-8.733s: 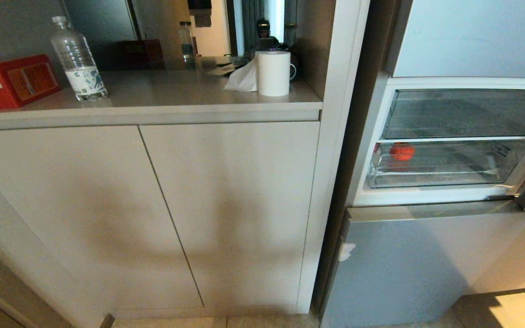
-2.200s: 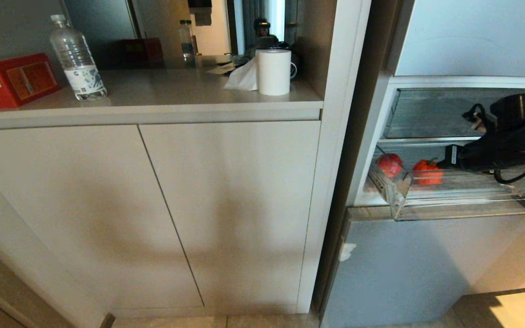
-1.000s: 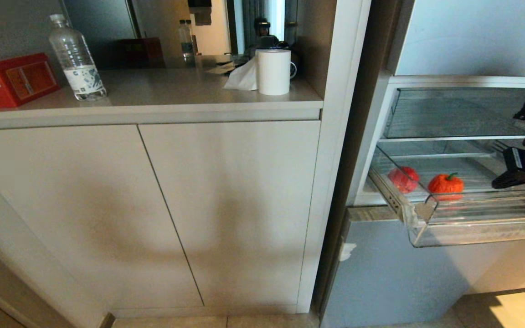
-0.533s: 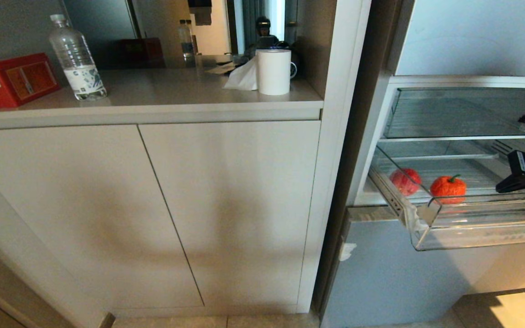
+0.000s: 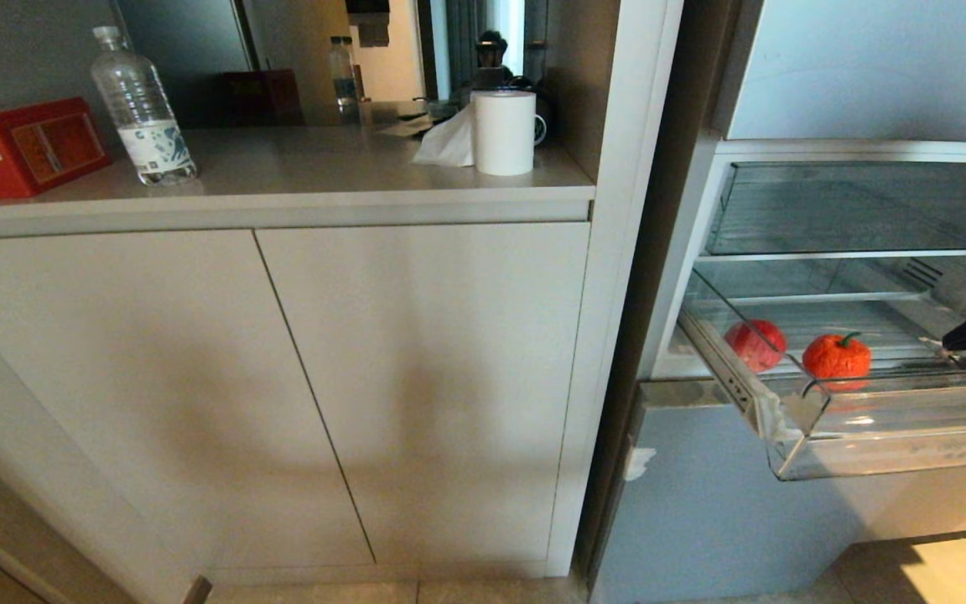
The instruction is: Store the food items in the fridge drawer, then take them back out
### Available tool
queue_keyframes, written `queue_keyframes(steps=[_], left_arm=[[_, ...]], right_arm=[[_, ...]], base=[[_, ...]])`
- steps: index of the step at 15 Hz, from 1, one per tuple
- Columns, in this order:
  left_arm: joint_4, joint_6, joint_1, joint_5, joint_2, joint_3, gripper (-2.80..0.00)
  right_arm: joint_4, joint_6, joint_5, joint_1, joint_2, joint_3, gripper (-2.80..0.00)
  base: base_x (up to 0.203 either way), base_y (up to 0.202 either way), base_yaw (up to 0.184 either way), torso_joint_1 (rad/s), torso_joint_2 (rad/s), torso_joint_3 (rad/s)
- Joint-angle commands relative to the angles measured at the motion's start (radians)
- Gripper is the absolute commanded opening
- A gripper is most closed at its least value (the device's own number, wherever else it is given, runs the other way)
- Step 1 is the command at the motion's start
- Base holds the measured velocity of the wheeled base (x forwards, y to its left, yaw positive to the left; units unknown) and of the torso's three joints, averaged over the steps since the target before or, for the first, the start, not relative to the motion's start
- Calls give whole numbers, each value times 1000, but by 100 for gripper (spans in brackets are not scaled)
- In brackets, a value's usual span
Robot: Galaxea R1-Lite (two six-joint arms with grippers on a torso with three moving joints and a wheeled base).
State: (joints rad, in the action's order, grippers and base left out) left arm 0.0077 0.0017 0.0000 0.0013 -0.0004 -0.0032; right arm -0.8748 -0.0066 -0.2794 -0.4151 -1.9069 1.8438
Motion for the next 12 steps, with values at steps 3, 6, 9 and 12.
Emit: queue_keyframes(steps=[3,6,9,12], left_arm=[[0,0,0,0,-1,0,-280],[0,0,0,0,-1,0,-280],[0,0,0,0,-1,0,-280],[0,0,0,0,-1,0,-280]], right_arm=[[122,0,-48,-9,-104,-10,-280],[129,-9,-56,-37,-61,-68,-280],[129,-39,-57,-70,18,-202,-280],[134,-49,-80,-103,73,-279,-280]], base=[[0,0,0,0,0,0],[0,0,0,0,0,0],[0,0,0,0,0,0],[0,0,0,0,0,0]])
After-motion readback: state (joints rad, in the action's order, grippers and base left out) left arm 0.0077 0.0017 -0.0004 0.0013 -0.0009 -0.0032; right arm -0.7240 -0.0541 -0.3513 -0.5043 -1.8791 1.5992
